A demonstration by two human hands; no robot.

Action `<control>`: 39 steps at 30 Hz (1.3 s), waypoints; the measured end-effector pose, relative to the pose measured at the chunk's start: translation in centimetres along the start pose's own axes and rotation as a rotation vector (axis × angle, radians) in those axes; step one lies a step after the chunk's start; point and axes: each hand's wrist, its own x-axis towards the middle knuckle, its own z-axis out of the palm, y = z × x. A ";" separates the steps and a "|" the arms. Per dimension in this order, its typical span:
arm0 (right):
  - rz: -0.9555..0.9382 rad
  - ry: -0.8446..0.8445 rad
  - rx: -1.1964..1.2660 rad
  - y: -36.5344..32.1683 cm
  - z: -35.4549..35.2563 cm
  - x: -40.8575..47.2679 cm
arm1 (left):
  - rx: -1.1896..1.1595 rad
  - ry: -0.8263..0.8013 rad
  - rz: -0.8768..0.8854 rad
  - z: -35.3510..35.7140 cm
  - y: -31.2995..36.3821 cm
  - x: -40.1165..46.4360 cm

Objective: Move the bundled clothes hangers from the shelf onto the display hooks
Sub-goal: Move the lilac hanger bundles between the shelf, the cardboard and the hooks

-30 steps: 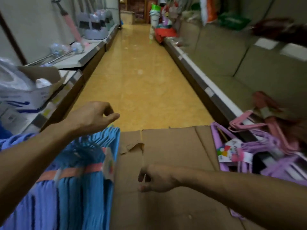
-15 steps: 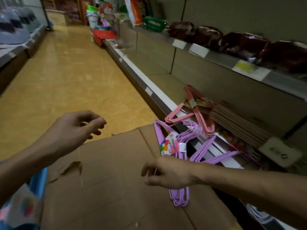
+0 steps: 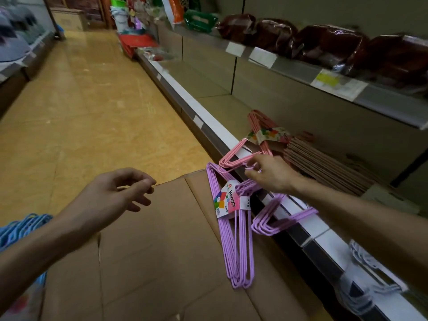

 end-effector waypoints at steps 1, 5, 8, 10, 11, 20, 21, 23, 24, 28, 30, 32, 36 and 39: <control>0.021 0.032 -0.066 0.7 -0.3 1.3 | -0.003 -0.006 -0.015 0.6 0.1 0.3; 0.118 0.024 -0.253 2.3 -0.6 4.6 | -0.022 -0.048 -0.066 4.8 1.0 2.2; 0.162 -0.052 -0.374 2.5 -0.6 5.5 | -0.004 -0.143 -0.105 9.3 0.8 3.4; 0.168 -0.070 -0.432 2.9 -0.4 6.0 | 0.020 -0.230 -0.117 12.1 0.0 4.1; 0.174 -0.076 -0.445 3.1 -0.3 6.3 | 0.027 -0.273 -0.130 13.5 -0.5 4.4; 0.216 -0.138 -0.535 3.2 1.4 7.7 | -0.014 -0.426 -0.299 22.2 -5.1 6.6; 0.220 -0.134 -0.533 3.3 1.6 7.8 | -0.042 -0.420 -0.305 22.9 -5.4 6.8; 0.235 -0.121 -0.498 3.3 1.5 7.9 | -0.115 -0.409 -0.340 23.9 -5.6 7.3; 0.241 -0.114 -0.477 3.2 1.4 8.0 | -0.142 -0.392 -0.354 24.4 -5.7 7.5; 0.235 -0.097 -0.379 2.4 1.0 7.9 | -0.279 -0.264 -0.397 25.0 -5.6 7.8; 0.210 -0.093 -0.320 1.7 1.0 7.6 | -0.352 -0.244 -0.402 24.6 -5.7 7.4; 0.178 -0.099 -0.292 0.7 1.1 7.2 | -0.364 -0.266 -0.388 23.8 -6.1 6.9; 0.142 -0.106 -0.242 -1.4 2.0 6.4 | -0.337 -0.302 -0.365 21.4 -7.3 5.8; 0.126 -0.092 -0.151 -3.4 2.8 5.7 | -0.323 -0.297 -0.360 19.0 -7.7 4.6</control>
